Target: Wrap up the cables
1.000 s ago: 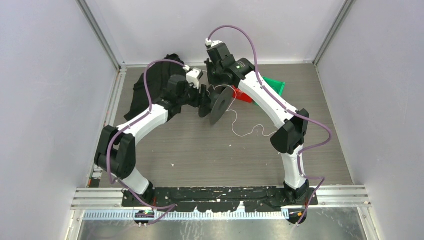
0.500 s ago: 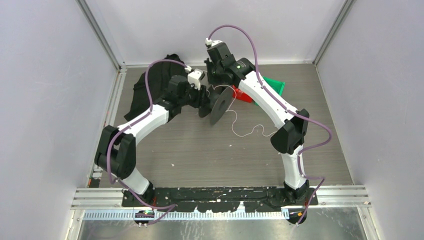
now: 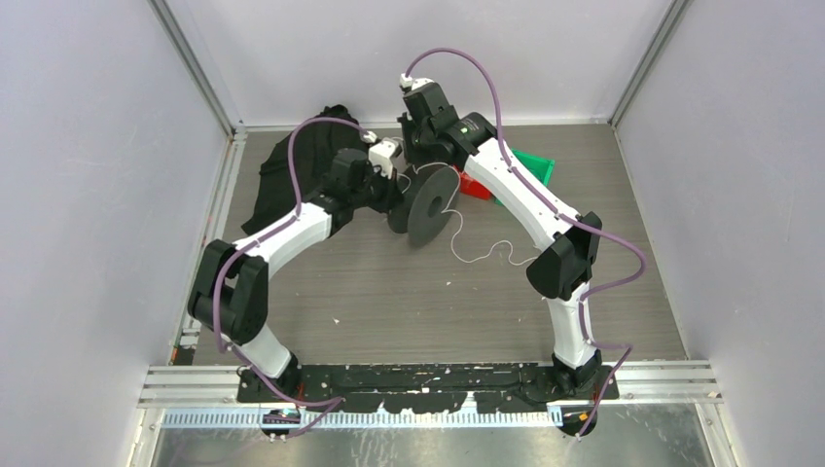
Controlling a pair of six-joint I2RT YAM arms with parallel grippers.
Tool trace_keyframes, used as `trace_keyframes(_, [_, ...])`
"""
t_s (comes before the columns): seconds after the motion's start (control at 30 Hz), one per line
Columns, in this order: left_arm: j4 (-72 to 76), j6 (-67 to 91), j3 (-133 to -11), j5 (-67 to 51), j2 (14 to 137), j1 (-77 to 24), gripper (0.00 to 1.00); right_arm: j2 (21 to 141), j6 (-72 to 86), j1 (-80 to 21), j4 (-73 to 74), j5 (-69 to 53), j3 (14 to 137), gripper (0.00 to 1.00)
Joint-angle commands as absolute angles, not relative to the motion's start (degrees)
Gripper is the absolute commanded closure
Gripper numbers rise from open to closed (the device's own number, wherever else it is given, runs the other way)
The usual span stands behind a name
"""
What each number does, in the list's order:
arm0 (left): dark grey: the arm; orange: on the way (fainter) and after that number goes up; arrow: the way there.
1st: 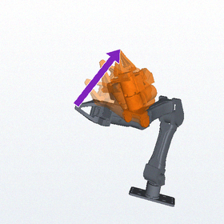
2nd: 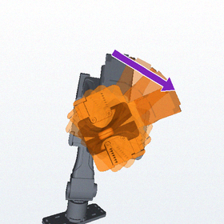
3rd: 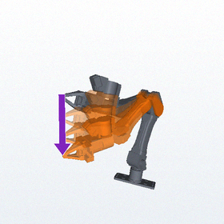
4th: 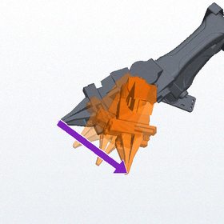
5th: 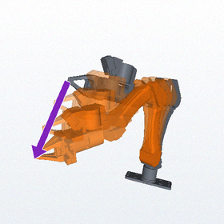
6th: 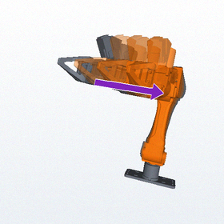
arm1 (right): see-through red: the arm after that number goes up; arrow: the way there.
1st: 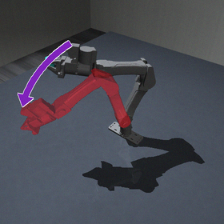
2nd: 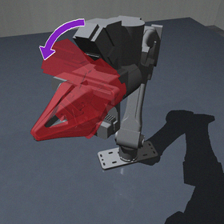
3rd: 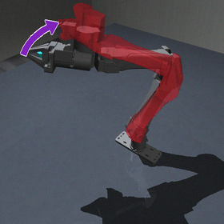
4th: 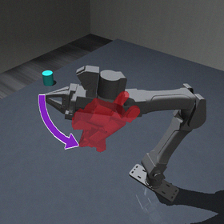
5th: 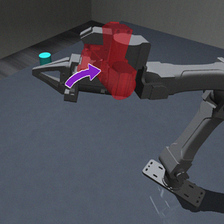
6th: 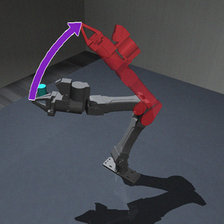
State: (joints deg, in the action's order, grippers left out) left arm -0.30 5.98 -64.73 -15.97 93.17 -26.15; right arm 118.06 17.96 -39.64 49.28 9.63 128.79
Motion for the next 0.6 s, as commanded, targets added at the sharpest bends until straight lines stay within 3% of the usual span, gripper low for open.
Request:
trace_keyframes(0.0, [-0.48, 5.75, -66.66, -16.01, 92.0, -26.28, 1.0, 115.84, 18.28, -39.79, 47.98, 10.04, 129.23, 1.0])
trace_keyframes(0.03, [-1.74, 5.72, -66.87, -16.2, 91.6, -26.28, 1.0, 115.68, 18.47, -39.55, 48.31, 10.22, 129.42, 0.98])
trace_keyframes(0.07, [-2.71, 5.71, -67.07, -16.34, 91.16, -26.27, 1.0, 115.48, 18.61, -39.43, 49.0, 10.13, 129.52, 0.87])
trace_keyframes(0.13, [-5.8, 5.78, -67.83, -16.33, 89.94, -26.21, 1.0, 114.26, 18.86, -38.85, 49.61, 10.21, 128.89, 0.54])
trace_keyframes(0.2, [-9.56, 5.8, -69.02, -16.35, 88.82, -26.19, 1.0, 111.96, 18.9, -38.24, 49.5, 10.77, 126.75, 0.38])
trace_keyframes(0.27, [-13.64, 5.45, -70.53, -16.26, 87.49, -26.19, 1.0, 108.39, 18.99, -37.33, 48.61, 10.99, 123.29, 0.32])
trace_keyframes(0.57, [-30.11, 1.64, -74.1, -14.75, 76.93, -26.1, 1.0, 86.88, 22.37, -29.34, 41.18, 5.99, 97.65, 0.25])
